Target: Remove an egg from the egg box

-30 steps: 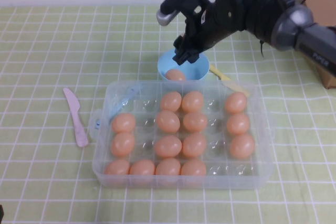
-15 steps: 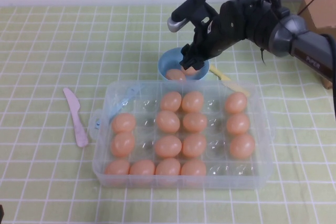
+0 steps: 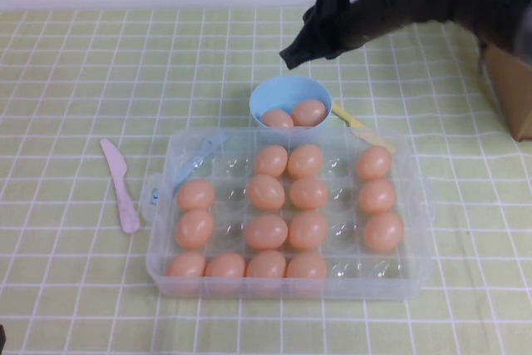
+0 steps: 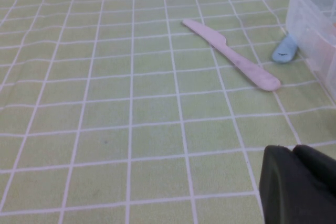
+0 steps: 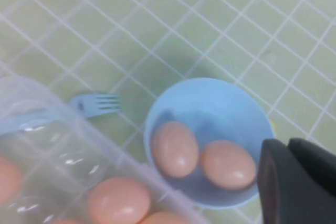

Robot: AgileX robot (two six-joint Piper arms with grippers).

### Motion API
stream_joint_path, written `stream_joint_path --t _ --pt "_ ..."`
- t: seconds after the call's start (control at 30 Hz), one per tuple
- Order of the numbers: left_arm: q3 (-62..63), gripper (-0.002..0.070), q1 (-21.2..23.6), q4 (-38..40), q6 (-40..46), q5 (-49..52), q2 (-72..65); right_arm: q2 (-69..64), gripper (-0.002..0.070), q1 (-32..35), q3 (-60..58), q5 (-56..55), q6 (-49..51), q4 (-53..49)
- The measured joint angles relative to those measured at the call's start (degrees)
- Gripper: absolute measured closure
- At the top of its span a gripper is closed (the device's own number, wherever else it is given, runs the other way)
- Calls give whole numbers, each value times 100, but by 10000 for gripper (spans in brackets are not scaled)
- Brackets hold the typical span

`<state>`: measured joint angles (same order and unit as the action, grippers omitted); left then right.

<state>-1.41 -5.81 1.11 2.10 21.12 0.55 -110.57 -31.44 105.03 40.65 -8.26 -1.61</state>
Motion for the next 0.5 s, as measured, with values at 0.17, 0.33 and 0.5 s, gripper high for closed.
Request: stream_joint_path --t 0.17,0.33,0.5 --pt "0 678 0 0 0 0 0 1391 687 -211 -1903 -1220 37 63" --pt "0 678 0 0 0 0 0 2955 692 -485 -3707 -1792 42 78" --pt "0 678 0 0 0 0 0 4163 693 -540 -4720 -1547 42 191"
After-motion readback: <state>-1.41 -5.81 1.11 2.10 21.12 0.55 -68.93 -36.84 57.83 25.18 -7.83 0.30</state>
